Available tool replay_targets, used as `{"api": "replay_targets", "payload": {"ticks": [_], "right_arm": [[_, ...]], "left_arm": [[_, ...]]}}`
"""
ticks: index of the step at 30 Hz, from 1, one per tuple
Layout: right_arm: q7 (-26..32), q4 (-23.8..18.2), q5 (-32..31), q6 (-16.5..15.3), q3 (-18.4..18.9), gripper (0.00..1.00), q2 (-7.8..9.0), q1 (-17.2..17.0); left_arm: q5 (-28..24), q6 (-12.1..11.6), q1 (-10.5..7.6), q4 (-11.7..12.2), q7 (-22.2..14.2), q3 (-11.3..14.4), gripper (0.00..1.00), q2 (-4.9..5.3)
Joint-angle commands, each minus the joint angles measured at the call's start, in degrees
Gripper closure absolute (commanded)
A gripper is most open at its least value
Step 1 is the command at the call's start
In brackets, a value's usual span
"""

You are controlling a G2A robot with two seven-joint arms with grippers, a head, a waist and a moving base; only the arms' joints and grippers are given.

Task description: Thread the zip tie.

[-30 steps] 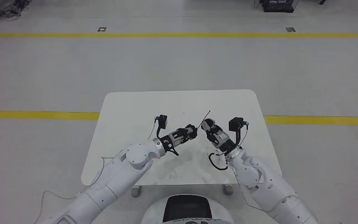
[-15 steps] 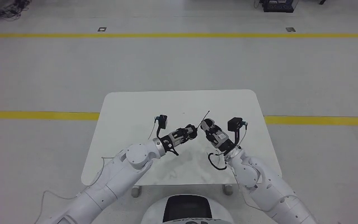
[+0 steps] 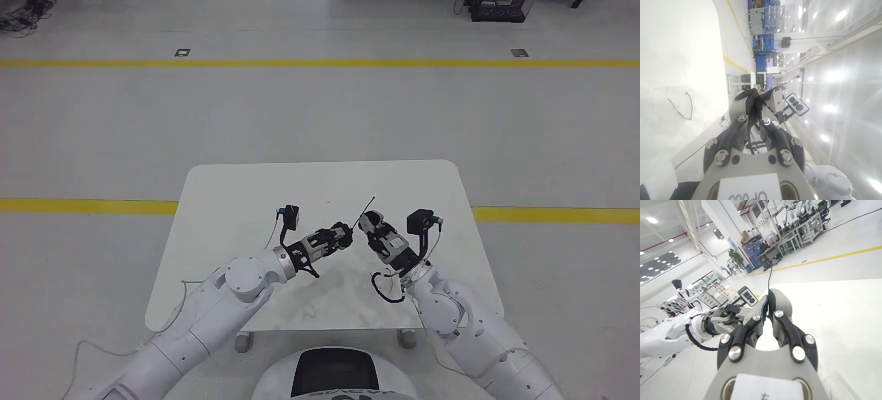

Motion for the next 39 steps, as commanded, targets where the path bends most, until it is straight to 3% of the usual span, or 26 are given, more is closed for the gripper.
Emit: {"api": "replay_targets", "payload": {"ticks": [1,39], "right_arm": [[0.1,0.0,-0.1,0.0,0.0,1.00,-0.03,0.0],[3.9,0.8,-3.8,0.0,0.8,1.00,-1.09,-0.2]], "left_arm": [[0.0,0.0,0.00,0.0,0.0,0.0,1.00,0.00],[0.0,0.0,0.00,0.0,0.0,0.0,1.00,0.00]]}}
